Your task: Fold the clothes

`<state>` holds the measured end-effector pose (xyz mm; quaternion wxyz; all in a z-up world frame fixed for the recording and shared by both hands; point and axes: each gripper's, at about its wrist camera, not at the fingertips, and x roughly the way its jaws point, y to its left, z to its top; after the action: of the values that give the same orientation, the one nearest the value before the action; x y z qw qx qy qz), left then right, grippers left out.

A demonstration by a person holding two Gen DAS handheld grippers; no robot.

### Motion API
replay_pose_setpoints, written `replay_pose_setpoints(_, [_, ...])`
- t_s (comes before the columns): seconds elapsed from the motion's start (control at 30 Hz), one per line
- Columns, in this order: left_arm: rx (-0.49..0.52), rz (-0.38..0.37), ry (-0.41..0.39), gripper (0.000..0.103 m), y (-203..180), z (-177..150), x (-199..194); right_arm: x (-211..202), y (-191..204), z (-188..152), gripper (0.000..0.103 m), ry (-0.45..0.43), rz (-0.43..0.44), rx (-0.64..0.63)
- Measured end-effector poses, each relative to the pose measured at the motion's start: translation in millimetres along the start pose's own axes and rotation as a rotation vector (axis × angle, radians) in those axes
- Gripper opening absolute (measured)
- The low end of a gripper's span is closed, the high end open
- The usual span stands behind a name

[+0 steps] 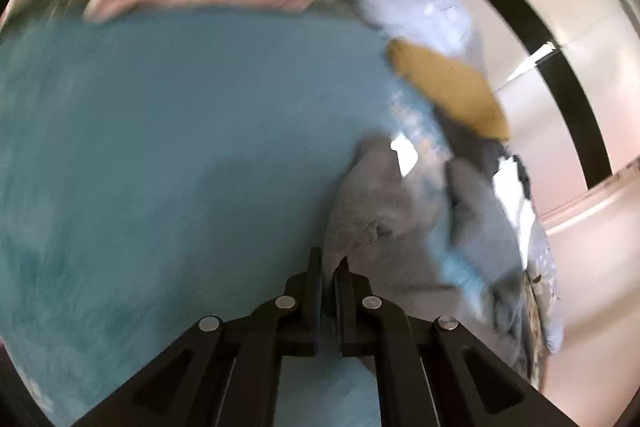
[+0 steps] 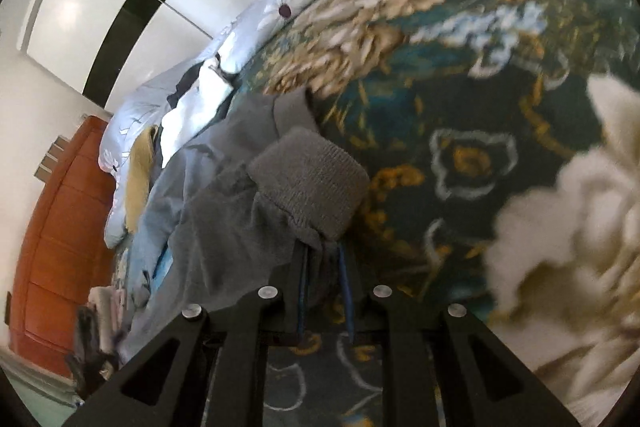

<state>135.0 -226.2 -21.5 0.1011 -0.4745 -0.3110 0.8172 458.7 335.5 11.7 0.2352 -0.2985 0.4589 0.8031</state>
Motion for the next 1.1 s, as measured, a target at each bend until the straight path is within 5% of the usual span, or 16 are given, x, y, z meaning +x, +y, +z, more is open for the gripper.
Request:
replay_pose_setpoints(0.1, [-0.031, -0.064, 0.021, 0.007, 25, -13, -4, 5, 7, -5, 0.017, -0.003, -0.054, 0.008])
replay_pose_setpoints(0.27, [0.126, -0.03, 0.015, 0.011, 1, -19, -19, -2, 7, -9, 0.017, -0.003, -0.083, 0.037])
replay_pose_setpoints(0.33, [0.224, 0.016, -0.039, 0.022, -14, -17, -27, -3, 8, -9, 0.017, 0.0, -0.089, 0.046])
replay_pose_setpoints(0.4, [0.323, 0.064, -0.094, 0.045, -28, -15, -35, -4, 9, -9, 0.017, 0.003, -0.096, 0.055])
replay_pose_setpoints(0.57, [0.572, 0.109, -0.135, 0.061, -85, 6, -11, -1, 16, -9, 0.017, 0.005, -0.122, 0.046])
replay_pose_setpoints(0.63, [0.665, 0.146, -0.106, 0.061, -106, 12, 12, 1, 17, -9, 0.017, 0.009, -0.122, 0.052])
replay_pose_setpoints(0.93, [0.77, 0.25, 0.044, 0.061, -133, 18, 94, -4, 10, -12, 0.017, 0.023, -0.111, 0.072])
replay_pose_setpoints(1.0, [0.767, 0.295, 0.012, 0.027, -129, 22, 96, -4, 10, -12, 0.017, 0.025, -0.114, 0.072])
replay_pose_setpoints(1.1, [0.704, 0.276, -0.011, 0.015, -115, 40, 84, -5, 13, -12, 0.017, 0.023, -0.123, 0.064])
